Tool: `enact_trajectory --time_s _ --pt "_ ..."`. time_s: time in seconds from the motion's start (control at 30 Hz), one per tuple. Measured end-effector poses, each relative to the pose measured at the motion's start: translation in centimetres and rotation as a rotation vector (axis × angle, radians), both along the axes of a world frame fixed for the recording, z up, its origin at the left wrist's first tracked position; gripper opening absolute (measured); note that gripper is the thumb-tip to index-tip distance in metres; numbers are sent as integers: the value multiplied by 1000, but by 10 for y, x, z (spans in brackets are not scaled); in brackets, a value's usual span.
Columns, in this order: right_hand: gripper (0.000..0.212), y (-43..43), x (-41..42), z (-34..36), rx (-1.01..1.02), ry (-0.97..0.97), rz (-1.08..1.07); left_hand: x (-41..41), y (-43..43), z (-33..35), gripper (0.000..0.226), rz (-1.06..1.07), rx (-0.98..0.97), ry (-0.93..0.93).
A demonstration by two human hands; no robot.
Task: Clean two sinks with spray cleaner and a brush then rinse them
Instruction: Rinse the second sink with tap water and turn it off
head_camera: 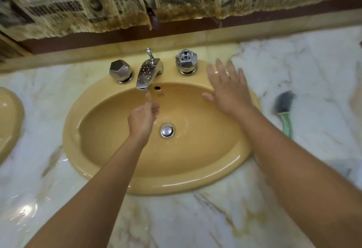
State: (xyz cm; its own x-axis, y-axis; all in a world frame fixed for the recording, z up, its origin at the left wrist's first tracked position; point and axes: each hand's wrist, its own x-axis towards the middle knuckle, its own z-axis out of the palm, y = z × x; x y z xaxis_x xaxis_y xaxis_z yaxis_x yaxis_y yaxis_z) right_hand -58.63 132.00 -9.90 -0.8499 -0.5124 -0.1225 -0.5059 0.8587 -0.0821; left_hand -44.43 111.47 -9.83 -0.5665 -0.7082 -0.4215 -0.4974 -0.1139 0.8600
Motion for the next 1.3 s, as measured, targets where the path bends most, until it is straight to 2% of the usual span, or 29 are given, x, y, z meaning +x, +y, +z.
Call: enact_trajectory --time_s 0.07,0.13,0.2,0.33,0.4,0.53,0.67,0.73,0.8,0.9,0.97,1.03,1.1,1.17,1.3 --pt "88 -24 -19 2 56 -7 115 3 3 -1 24 -91 -70 -16" --pt "87 -26 -16 2 62 19 109 5 7 -2 30 -177 -129 -37" --pt "83 -6 4 2 -12 59 -23 5 10 -1 36 -240 -149 -56" --pt "78 42 89 2 -157 74 -442 7 6 -6 20 -294 -166 -92" --pt "76 44 143 2 -217 33 -573 10 4 -8 19 -315 -200 -119" --pt "59 21 213 -3 -134 -30 -468 17 5 -6 28 -404 -326 -145" --pt "66 15 200 -1 7 -31 -398 34 -13 -7 29 -531 -616 -162" --pt "52 -1 176 4 60 -188 -252 43 -35 -8 43 -586 -816 -156" --pt "27 -31 153 14 -277 -595 -293 49 -60 -4 60 -633 -1014 -167" --pt "33 -91 129 37 -1016 -1234 -709 53 -105 1 79 -664 -1137 -257" --pt "42 -124 115 41 -1356 -1490 -885 53 -138 0 82 -735 -1148 -314" --pt "41 -147 102 51 -1604 -1583 -1049 49 -168 2 77 -865 -1144 -313" --pt "34 -165 93 59 -1749 -1590 -1205 43 -192 4 69 -976 -1152 -260" --pt "29 -179 91 60 -1768 -1553 -1298 40 -207 4 66 -1041 -1203 -204" --pt "29 -185 91 54 -1817 -1517 -1331 33 -211 -2 69 -1073 -1240 -188"
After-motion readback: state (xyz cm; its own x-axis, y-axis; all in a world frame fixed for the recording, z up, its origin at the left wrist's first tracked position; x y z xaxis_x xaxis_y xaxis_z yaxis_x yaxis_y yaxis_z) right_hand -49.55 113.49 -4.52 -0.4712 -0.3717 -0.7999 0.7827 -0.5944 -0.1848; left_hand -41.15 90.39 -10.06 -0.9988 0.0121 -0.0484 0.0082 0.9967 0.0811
